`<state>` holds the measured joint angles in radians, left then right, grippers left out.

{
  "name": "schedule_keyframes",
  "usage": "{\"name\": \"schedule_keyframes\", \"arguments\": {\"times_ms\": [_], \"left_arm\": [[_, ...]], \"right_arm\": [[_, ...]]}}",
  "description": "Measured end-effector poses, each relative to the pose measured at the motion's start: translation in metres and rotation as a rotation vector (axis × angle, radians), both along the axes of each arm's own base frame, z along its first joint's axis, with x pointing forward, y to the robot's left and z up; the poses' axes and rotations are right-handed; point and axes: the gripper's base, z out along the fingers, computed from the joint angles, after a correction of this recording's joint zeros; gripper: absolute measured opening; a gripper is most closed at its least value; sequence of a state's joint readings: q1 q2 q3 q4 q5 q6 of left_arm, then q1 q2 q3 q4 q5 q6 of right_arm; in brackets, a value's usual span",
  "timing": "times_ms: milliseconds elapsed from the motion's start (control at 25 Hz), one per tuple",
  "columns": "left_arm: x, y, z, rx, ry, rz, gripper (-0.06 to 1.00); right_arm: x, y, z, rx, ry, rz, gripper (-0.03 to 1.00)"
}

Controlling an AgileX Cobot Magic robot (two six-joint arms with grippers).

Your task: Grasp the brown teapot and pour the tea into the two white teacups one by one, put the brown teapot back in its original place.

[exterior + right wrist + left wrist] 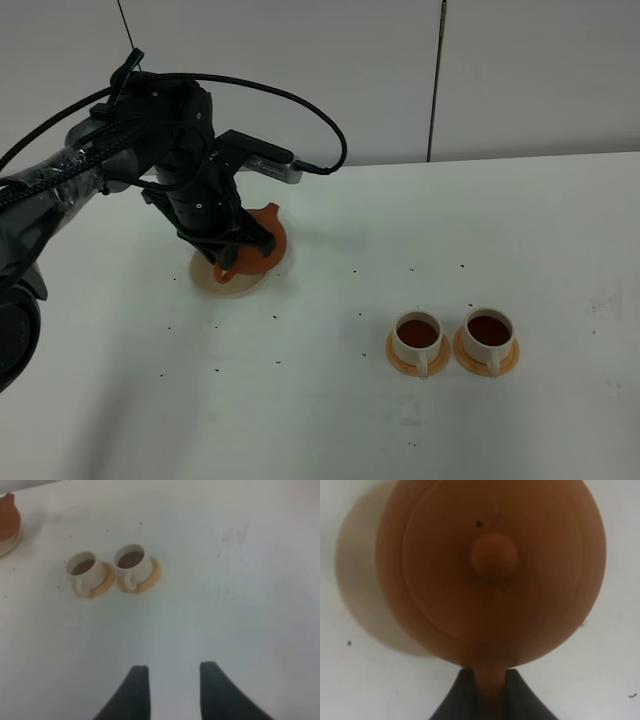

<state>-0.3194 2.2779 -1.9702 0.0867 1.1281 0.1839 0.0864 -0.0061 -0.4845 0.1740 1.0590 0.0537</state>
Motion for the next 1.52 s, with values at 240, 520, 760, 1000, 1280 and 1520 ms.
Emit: {"name": "schedule_keyframes", "arguments": {"times_ms": [240, 520, 760, 1000, 1280, 1520], "left_arm": [[0.001, 0.014, 0.0, 0.027, 0.026, 0.047, 0.17], [0.002, 0.027, -0.001, 0.039, 0.045, 0.077, 0.17], [-0.001, 0.029, -0.018, 0.054, 0.05, 0.067, 0.17], [0.001, 0.029, -0.02, 0.051, 0.019, 0.055, 0.17], [0.004, 0.028, -0.019, 0.042, -0.007, 0.052, 0.17], [0.001, 0.029, -0.02, 0.051, 0.018, 0.053, 0.17]], "right_arm": [[0.0, 0.0, 0.0, 0.0, 0.0, 0.0, 0.24], [0.0, 0.0, 0.0, 0.0, 0.0, 0.0, 0.24], [0.0, 0.0, 0.0, 0.0, 0.0, 0.0, 0.24], [0.0, 0.0, 0.0, 0.0, 0.0, 0.0, 0.24], [0.0, 0.0, 0.0, 0.0, 0.0, 0.0, 0.24], [0.0, 0.0, 0.0, 0.0, 0.0, 0.0, 0.24]]}}
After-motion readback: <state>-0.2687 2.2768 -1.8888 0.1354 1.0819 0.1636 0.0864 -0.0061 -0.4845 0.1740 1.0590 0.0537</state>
